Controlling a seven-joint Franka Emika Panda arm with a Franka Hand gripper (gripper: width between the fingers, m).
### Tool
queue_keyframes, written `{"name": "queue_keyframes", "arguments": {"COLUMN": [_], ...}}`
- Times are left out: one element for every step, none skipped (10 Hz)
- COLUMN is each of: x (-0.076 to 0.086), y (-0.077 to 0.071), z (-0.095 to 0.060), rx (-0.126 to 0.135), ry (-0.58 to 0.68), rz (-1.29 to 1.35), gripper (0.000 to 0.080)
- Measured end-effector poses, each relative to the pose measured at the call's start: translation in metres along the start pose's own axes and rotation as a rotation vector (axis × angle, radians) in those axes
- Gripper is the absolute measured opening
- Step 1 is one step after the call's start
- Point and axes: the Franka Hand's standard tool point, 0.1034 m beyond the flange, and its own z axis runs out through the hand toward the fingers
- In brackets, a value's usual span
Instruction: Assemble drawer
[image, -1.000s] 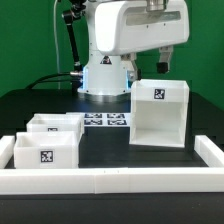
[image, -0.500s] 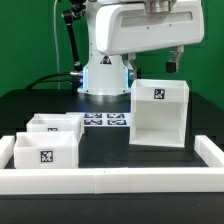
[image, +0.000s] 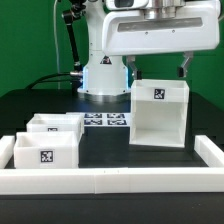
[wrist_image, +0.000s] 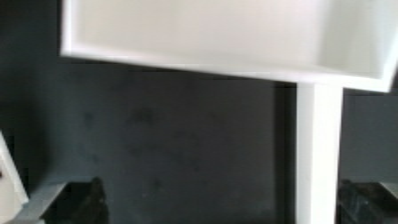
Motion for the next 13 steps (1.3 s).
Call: {"name": "queue_keyframes", "arguments": {"x": [-0.005, -0.007, -0.007, -0.007, -0.009, -0.018, -0.027, -0.035, -0.042, -0.047, -0.053, -0.058, -0.062], "y": [-0.005, -0.009, -0.008, -0.008, -0.011, -0.019, -0.024, -0.031, -0.037, -0.041, -0.045, -0.051, -0.054], "z": [0.0, 0.001, 0.001, 0.001, 0.002, 0.004, 0.005, 0.009, 0.014, 0.018, 0.024, 0.029, 0.034], "rx": [-0.001, -0.002, -0.001, -0.001, -0.001, 0.0, -0.003, -0.004, -0.004, -0.003, -0.005, -0.008, -0.007], "ry": [-0.001, -0.002, -0.002, -0.002, -0.001, 0.004, 0.003, 0.004, 0.005, 0.01, 0.004, -0.005, -0.003], "rz": [0.122, 0.198, 0.202, 0.197, 0.204, 0.198, 0.182, 0.17, 0.16, 0.148, 0.143, 0.14, 0.131], "gripper": [0.065, 0.065, 0.065, 0.065, 0.065, 0.065, 0.065, 0.065, 0.065, 0.065, 0.065, 0.065, 0.065]}}
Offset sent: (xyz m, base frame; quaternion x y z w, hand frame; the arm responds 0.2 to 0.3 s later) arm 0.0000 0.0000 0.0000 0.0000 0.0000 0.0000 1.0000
